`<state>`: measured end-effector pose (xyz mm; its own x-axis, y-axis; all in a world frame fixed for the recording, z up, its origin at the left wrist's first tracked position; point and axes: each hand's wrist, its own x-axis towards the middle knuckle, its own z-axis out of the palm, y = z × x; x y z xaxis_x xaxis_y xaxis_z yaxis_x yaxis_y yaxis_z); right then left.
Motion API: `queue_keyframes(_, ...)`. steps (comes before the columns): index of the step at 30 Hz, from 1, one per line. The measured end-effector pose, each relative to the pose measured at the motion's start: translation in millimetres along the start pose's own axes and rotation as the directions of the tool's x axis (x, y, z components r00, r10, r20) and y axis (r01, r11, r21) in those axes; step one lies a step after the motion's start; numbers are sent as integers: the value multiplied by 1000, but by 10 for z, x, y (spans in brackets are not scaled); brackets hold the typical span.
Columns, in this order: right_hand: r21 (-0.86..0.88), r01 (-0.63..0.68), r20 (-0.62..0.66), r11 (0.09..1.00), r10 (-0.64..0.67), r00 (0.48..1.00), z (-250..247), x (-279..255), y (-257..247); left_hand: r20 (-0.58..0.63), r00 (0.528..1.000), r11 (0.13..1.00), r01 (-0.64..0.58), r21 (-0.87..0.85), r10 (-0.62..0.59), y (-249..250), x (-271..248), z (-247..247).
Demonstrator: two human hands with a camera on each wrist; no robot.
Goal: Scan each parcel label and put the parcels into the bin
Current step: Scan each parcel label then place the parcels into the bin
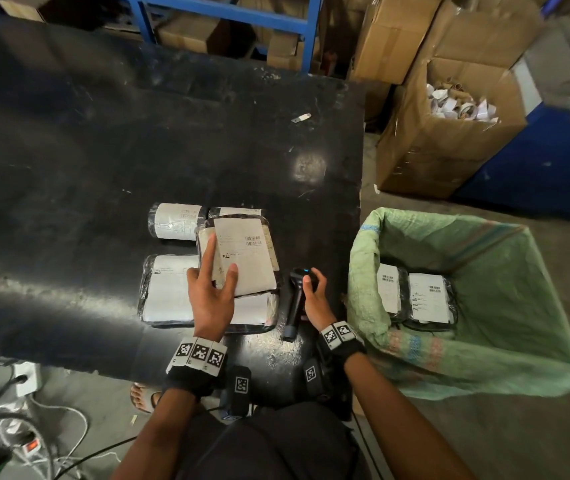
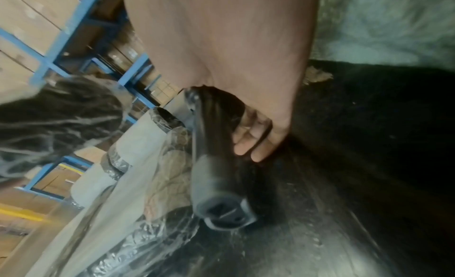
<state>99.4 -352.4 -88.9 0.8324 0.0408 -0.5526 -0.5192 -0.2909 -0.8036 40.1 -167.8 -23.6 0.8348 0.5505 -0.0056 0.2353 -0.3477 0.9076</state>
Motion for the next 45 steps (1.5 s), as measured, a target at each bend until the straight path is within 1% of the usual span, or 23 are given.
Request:
queue_keyframes(2, -66, 13, -28, 998, -14, 1000, 13, -29, -13, 20, 1000, 1000, -14, -12, 14, 42, 13, -11)
queue_keyframes(4, -203, 17, -106, 979, -39, 994, -34, -55, -48, 41, 999, 999, -33, -21, 34, 79, 26, -10)
queue_keyframes(5, -259, 30, -146, 965, -69, 987, -78, -78, -80, 53, 998, 999, -37, -29, 39, 94, 30, 0)
queue_keyframes(6, -274, 67, -165, 959, -116, 979, -125, -121, -139, 67, 997, 999, -40, -36, 43, 112, 33, 13)
queue_keyframes(8, -225, 215, -146, 950, -251, 957, -218, -226, -272, 96, 994, 998, -52, -39, 55, 140, 48, 45)
queue_keyframes(10, -100, 329, -63, 939, -336, 940, -291, -338, -435, 137, 988, 997, -70, -45, 76, 167, 73, 86)
queue_keyframes(12, -16, 374, 20, 927, -374, 927, -325, -405, -530, 204, 975, 994, -72, -79, 86, 240, 73, 150)
queue_keyframes(14, 42, 391, 63, 920, -393, 918, -358, -473, -592, 263, 960, 980, -43, -192, 94, 353, 38, 244)
queue_keyframes(15, 56, 408, 60, 911, -411, 909, -394, -512, -613, 285, 954, 966, -19, -257, 94, 406, 16, 299)
queue_keyframes(17, 37, 458, 0, 888, -458, 889, -512, -588, -667, 313, 943, 940, 1, -342, 113, 495, -28, 417)
queue_keyframes(20, -7, 499, -83, 866, -498, 863, -768, -651, -686, 381, 916, 919, 35, -393, 128, 623, -95, 617)
queue_keyframes(23, 31, 459, -76, 888, -456, 887, -1051, -715, -665, 433, 890, 922, 39, -384, 143, 681, -153, 831)
queue_keyframes(25, 48, 445, -104, 894, -438, 893, -1320, -757, -635, 472, 866, 941, 4, -338, 166, 775, -215, 1041)
queue_keyframes(27, 22, 432, -148, 902, -424, 893, -1659, -784, -597, 525, 829, 970, -78, -231, 191, 913, -300, 1299)
queue_keyframes(29, -45, 400, -189, 916, -401, 896, -2045, -779, -546, 558, 805, 976, -215, -41, 201, 1049, -407, 1582)
queue_keyframes(30, -80, 374, -198, 924, -382, 903, -2249, -758, -508, 566, 798, 962, -270, 31, 205, 1101, -464, 1727)
queue_keyframes(33, -196, 246, -211, 949, -286, 935, -2874, -566, -343, 589, 783, 915, -365, 173, 200, 1148, -609, 2163)
queue_keyframes(34, -265, 184, -214, 946, -244, 946, -3089, -437, -278, 603, 772, 882, -411, 230, 203, 1129, -650, 2292)
queue_keyframes(36, -432, 31, -201, 901, -130, 971, -3472, -128, -177, 633, 748, 813, -486, 320, 198, 1014, -710, 2512)
queue_keyframes(38, -546, -106, -192, 831, -1, 981, -3739, 177, -107, 637, 743, 759, -532, 376, 206, 883, -724, 2635)
queue_keyframes(40, -591, -180, -199, 787, 74, 977, -3912, 429, -45, 622, 750, 728, -553, 406, 224, 788, -706, 2690)
queue_keyframes(43, -608, -230, -201, 760, 132, 971, -4043, 674, 93, 603, 765, 749, -534, 393, 229, 776, -700, 2701)
queue_keyframes(45, -592, -254, -195, 765, 170, 966, -4049, 791, 209, 599, 771, 759, -519, 392, 217, 767, -705, 2713)
